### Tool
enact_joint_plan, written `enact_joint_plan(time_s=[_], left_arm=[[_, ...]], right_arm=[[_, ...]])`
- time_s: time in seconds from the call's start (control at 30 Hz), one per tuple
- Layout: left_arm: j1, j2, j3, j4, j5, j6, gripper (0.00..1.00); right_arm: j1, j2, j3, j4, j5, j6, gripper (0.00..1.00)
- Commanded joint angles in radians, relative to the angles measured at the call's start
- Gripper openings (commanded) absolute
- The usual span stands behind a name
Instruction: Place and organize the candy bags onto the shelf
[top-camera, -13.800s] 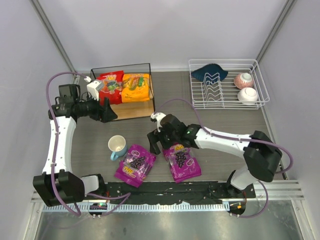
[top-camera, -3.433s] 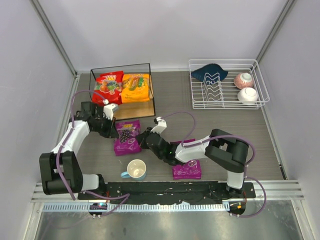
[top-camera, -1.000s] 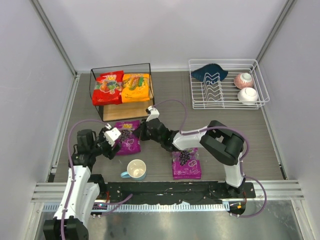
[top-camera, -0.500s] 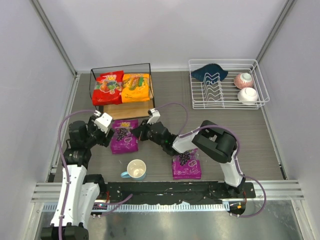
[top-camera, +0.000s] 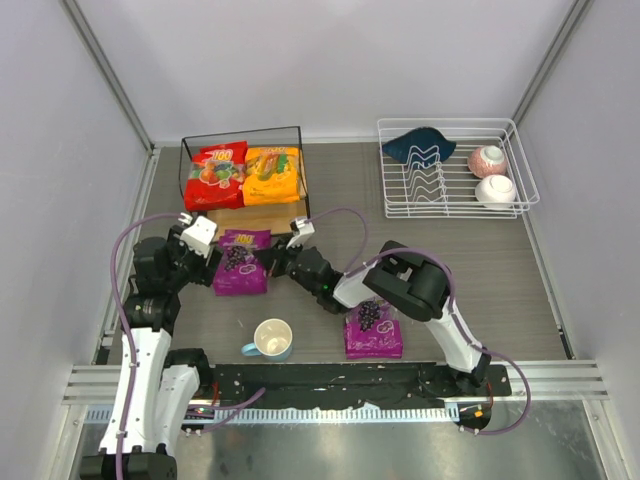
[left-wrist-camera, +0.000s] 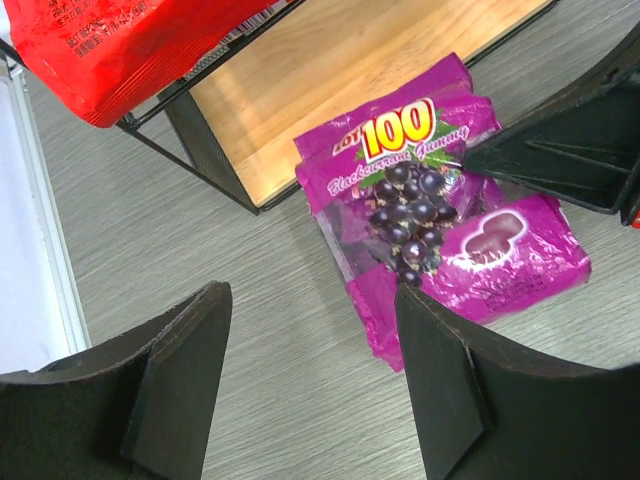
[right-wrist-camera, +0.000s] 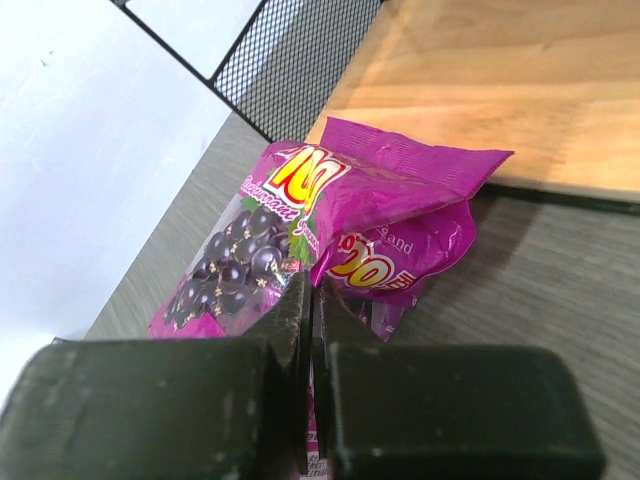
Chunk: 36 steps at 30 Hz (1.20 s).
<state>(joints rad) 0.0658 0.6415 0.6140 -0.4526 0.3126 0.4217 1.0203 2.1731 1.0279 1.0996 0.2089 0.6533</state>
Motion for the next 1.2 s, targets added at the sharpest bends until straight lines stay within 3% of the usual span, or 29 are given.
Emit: enact_joint_plan(time_s=[0.0,0.37,1.17], left_arm=[[0.006,-0.005,0.030,0.034,-0.032,0.000,0.70],[0.006,-0.006,0.035,0.019,-0.043,0.012,0.69],[0.011,0.003,0.072,-0.014,-0.067,0.049,0.68]], right_arm=[[0.000,0.028,0.098,0.146,0.066,-0.082,0.01],[-0.002,0.076,0.133,0.276,0.093,-0.165,0.01],[-0.023,0.212,0.376,0.310,0.199,-0.165,0.01]])
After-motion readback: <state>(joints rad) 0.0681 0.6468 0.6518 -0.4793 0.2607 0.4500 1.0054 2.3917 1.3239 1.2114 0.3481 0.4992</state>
